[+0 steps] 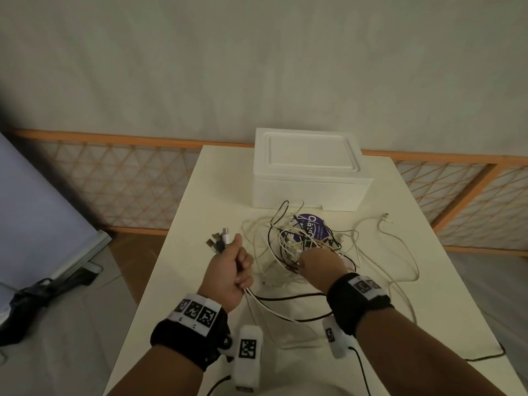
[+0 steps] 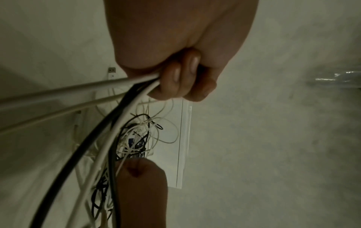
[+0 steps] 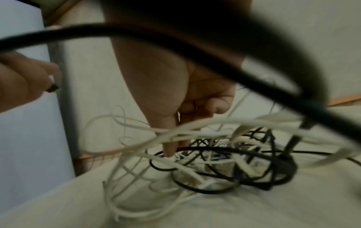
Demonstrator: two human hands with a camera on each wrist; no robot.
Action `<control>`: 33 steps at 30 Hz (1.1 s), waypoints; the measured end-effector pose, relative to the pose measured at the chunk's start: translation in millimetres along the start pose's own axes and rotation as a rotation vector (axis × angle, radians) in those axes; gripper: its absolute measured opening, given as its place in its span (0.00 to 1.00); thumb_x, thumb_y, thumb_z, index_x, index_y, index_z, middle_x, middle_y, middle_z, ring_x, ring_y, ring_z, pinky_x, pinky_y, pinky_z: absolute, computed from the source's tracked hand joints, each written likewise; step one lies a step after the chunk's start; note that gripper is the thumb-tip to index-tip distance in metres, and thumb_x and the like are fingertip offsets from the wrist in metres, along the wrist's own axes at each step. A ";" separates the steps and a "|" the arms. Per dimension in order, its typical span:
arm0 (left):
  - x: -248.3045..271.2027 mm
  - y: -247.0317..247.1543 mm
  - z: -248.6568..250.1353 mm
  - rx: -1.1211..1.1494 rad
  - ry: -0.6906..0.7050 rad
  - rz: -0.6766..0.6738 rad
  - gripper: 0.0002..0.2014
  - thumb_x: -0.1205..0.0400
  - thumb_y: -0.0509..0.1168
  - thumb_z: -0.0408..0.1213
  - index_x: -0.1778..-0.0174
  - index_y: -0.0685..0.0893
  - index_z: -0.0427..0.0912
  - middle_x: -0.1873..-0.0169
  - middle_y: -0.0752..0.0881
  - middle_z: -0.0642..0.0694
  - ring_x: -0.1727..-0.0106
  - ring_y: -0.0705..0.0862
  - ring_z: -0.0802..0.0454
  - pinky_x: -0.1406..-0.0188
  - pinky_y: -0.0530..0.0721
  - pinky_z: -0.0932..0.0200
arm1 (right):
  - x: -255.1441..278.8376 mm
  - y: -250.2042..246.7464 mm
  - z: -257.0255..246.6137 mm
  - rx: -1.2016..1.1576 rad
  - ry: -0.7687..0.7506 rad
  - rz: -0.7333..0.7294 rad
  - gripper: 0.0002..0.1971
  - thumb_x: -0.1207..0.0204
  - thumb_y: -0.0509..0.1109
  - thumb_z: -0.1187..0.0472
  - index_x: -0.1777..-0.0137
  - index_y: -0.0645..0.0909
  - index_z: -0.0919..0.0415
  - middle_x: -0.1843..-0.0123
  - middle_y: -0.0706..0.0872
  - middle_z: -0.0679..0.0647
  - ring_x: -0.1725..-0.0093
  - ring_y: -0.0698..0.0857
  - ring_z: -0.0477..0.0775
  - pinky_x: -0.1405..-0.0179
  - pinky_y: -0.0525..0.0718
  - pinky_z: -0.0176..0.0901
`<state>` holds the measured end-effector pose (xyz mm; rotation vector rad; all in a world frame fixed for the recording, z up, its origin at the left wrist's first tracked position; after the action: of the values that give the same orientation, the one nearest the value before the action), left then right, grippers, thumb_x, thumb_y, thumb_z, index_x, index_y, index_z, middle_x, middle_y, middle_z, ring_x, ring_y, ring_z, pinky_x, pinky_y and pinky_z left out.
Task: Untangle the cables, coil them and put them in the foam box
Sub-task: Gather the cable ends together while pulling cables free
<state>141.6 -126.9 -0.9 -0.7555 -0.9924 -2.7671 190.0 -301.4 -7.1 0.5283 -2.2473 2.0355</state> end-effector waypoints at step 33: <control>-50.9 20.2 -23.0 -0.120 -0.041 0.306 0.11 0.15 0.63 0.38 0.62 0.83 0.40 0.69 0.89 0.50 0.88 0.59 0.60 0.89 0.58 0.69 | 42.7 -46.3 10.7 -0.473 -0.291 0.184 0.09 0.23 0.68 0.50 0.61 0.80 0.53 0.67 0.80 0.44 0.67 0.77 0.42 0.64 0.77 0.38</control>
<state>181.6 -160.3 -29.4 -0.8993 -0.6561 -2.5704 165.4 -323.8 47.4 0.6200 -2.9204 1.4755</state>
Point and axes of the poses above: each hand's wrist, its own x-axis away from the middle knuckle, its own y-axis out of the palm, z = x × y, the point moved 9 cm from there along -x, towards the middle knuckle
